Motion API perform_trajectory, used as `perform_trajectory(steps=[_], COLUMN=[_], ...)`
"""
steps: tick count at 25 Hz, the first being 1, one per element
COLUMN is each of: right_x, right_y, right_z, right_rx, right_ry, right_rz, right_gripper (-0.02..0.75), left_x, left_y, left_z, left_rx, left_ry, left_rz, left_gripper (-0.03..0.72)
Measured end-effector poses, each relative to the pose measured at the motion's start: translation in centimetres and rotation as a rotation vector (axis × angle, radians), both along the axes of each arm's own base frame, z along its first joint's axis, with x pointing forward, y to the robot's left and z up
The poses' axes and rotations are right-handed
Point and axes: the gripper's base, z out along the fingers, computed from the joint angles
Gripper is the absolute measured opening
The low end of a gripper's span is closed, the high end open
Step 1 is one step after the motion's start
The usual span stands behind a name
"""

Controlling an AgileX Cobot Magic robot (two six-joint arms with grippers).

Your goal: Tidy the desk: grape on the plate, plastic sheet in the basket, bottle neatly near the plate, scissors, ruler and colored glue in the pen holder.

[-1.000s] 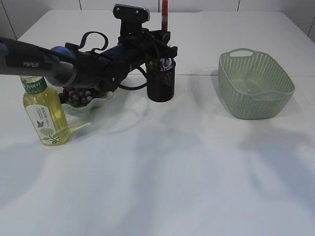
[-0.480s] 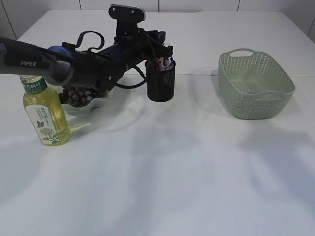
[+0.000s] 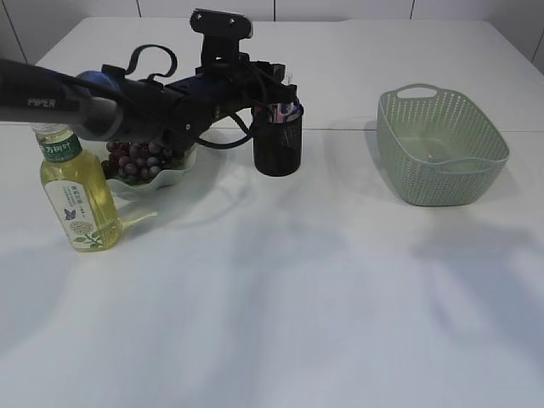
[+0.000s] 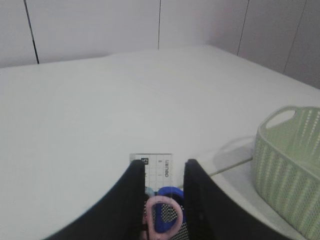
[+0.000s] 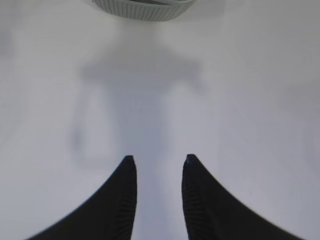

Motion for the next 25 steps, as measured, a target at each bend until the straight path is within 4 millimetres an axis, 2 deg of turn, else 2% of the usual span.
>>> perform_trajectory(steps=[3,6,9,15,20,25], right_x=[0.0,-0.1,-0.1,-0.4,-0.6,-0.8], right_y=[0.0,0.0,0.0,0.0,0.3,0.3], right_z=[0.0,0.0,-0.1,-0.1,-0.2,-0.1], right_rx=[0.000,-0.002,-0.003,0.007,0.041,0.047], right_ry=[0.002,0.009,0.015,0.043,0.074,0.075], right_rz=[0.000,-0.002,-0.004,-0.009,-0.014,-0.013], right_gripper=[0.260,0.260,0.260,0.260,0.263,0.300], left_x=[-0.4,-1.2,-2.5,-5.7,-9.0,-12.0], left_y=[0.3,0.9,1.7,3.7,6.3,9.8], left_z=[1.4,4.1,7.7,13.6,17.9,20.7], left_rx=[0.046,0.090,0.126,0.191,0.199,0.250], left_ry=[0.072,0.142,0.197,0.309,0.431,0.567], left_rz=[0.010,0.022,0.035,0.060,0.110,0.175], left_gripper=[0.228,0.251,0.255,0.259,0.260,0.265])
